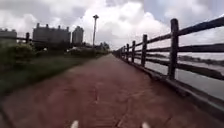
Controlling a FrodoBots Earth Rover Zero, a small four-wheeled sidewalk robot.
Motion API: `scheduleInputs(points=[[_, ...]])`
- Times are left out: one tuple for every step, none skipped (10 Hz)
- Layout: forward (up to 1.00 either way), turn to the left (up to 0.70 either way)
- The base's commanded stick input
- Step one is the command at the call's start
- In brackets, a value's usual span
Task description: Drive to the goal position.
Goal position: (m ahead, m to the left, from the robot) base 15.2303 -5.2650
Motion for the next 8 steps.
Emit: scheduleInputs(points=[[0.85, 0.11], [0.85, 0.11], [0.85, 0.11], [0.85, 0.11], [0.85, 0.11], [0.85, 0.11], [0.85, 0.11], [0.85, 0.11]])
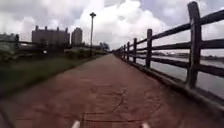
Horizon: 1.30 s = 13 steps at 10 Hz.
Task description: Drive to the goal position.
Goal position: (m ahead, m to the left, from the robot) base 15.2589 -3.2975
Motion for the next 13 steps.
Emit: scheduleInputs(points=[[0.85, 0.11], [0.85, 0.11], [0.85, 0.11], [0.85, 0.11], [0.85, 0.11], [0.85, -0.04], [0.85, -0.23], [0.85, -0.23], [0.85, -0.23], [0.85, -0.23], [0.85, -0.23], [0.85, -0.23], [0.85, -0.09]])
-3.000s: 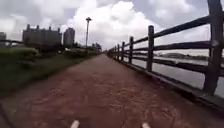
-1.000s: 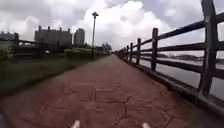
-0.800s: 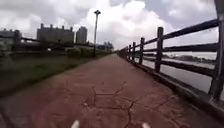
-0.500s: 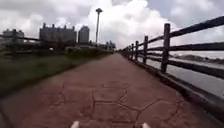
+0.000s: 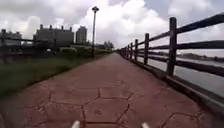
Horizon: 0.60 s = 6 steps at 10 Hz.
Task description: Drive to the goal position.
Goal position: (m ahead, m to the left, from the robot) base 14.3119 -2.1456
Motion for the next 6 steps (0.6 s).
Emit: scheduleInputs(points=[[0.85, 0.11], [0.85, 0.11], [0.85, 0.11], [0.85, 0.11], [0.85, 0.11], [0.85, 0.11]])
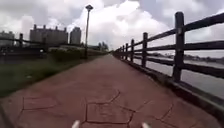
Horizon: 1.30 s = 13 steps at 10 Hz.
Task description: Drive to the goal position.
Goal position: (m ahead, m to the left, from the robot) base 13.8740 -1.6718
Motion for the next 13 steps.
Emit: scheduleInputs(points=[[0.85, 0.11], [0.85, 0.11], [0.85, 0.11], [0.85, -0.23], [0.85, -0.23], [0.85, -0.23], [0.85, -0.23], [0.85, -0.13], [0.85, 0.04], [0.85, 0.11], [0.85, 0.11], [0.85, 0.11], [0.85, 0.11]])
